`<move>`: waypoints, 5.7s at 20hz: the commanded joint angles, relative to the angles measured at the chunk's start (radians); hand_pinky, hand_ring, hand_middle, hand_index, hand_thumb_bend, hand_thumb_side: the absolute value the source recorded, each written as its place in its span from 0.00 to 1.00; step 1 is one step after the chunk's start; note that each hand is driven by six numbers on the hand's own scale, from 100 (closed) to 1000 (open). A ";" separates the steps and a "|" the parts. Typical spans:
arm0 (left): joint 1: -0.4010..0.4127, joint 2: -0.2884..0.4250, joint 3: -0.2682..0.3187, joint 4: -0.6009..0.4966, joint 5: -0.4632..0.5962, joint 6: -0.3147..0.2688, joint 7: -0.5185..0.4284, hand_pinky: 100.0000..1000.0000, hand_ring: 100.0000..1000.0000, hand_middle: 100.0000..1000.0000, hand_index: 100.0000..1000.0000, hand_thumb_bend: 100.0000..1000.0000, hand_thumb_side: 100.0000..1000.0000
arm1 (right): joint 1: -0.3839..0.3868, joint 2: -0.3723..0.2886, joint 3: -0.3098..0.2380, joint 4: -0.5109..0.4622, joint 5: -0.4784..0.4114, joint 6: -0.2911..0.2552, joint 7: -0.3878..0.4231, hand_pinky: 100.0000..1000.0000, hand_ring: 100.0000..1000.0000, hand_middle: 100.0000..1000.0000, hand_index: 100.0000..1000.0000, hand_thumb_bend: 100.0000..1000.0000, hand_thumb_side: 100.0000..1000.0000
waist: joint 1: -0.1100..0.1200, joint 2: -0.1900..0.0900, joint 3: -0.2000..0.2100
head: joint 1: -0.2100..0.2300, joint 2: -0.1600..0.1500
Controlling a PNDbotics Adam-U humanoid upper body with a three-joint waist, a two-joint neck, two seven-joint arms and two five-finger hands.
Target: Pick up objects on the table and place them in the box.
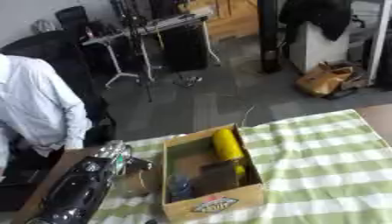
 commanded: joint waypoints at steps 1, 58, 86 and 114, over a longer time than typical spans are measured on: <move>-0.001 -0.001 0.003 0.015 0.005 0.121 -0.132 0.29 0.19 0.07 0.35 0.00 0.98 | -0.006 -0.017 -0.009 -0.016 -0.004 -0.002 -0.005 0.72 0.99 0.87 0.86 0.00 1.00 | -0.012 -0.010 0.001 | 0.006 0.009; -0.197 0.122 0.015 -0.162 -0.080 0.085 -0.132 0.18 0.14 0.02 0.31 0.00 0.87 | 0.010 -0.043 -0.009 -0.016 -0.033 -0.002 0.010 0.73 0.99 0.87 0.86 0.00 1.00 | -0.006 -0.049 0.014 | 0.008 0.022; -0.200 -0.022 -0.081 -0.191 -0.012 0.075 -0.132 0.23 0.14 0.02 0.32 0.00 0.87 | -0.023 -0.045 0.006 -0.016 -0.063 -0.016 0.039 0.73 0.99 0.87 0.86 0.00 1.00 | -0.005 -0.035 -0.030 | 0.040 0.008; -0.189 -0.061 -0.076 -0.249 0.098 0.102 -0.112 1.00 1.00 1.00 1.00 0.34 1.00 | -0.030 -0.037 0.010 -0.016 -0.068 -0.021 0.045 0.72 1.00 0.87 0.86 0.00 1.00 | -0.007 -0.023 -0.054 | 0.055 0.004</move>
